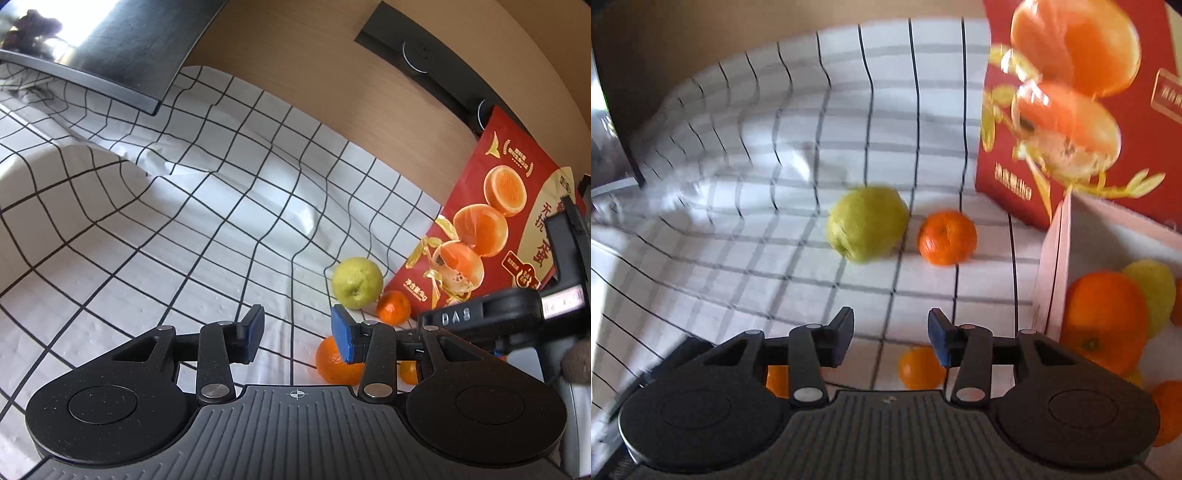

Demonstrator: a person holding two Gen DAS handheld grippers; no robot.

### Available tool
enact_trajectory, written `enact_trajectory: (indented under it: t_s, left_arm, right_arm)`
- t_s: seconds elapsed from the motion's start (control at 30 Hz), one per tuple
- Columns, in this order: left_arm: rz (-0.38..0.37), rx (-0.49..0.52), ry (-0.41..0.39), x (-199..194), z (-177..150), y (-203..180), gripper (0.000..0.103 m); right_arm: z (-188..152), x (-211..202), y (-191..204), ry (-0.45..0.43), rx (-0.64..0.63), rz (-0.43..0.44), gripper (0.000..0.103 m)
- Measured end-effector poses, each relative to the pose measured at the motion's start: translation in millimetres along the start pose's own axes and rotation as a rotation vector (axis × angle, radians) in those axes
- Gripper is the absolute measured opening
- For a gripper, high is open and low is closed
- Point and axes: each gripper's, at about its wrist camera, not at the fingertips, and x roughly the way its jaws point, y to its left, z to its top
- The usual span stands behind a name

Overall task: Organize fruits
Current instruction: 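Move both open grippers back over the cloth toward the remaining mandarins, then grasp a mandarin with the left gripper while the right gripper grasps a small mandarin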

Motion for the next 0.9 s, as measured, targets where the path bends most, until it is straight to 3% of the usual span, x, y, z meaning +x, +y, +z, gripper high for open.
enact_trajectory:
  t_s: [0.1, 0.17, 0.33, 0.43, 0.57, 0.7, 0.9]
  left_arm:
    - [-0.007, 0.003, 0.000, 0, -1, -1, 0.044]
    - [-0.009, 0.009, 0.000, -1, -1, -2, 0.044]
    - [-0.014, 0.043, 0.052, 7, -4, -11, 0.044]
    - [-0.002, 0.143, 0.101, 17, -7, -27, 0.044]
    - [0.040, 0.328, 0.088, 25, -10, -57, 0.044]
    - [0.070, 0.488, 0.095, 37, -15, -79, 0.049]
    - [0.029, 0.543, 0.143, 45, -24, -90, 0.049]
  right_arm:
    - [-12, -10, 4, -0.024, -0.071, -0.013, 0.038]
    - [-20, -20, 7, -0.023, -0.108, 0.007, 0.026]
    - [-55, -54, 11, -0.019, -0.167, 0.091, 0.024]
    - [-78, -75, 7, -0.038, -0.170, 0.119, 0.024]
    - [-113, -101, -7, -0.087, -0.162, 0.142, 0.024]
    - [-135, -107, -27, -0.086, -0.121, 0.122, 0.037]
    - [-163, -114, -40, -0.160, -0.141, 0.064, 0.060]
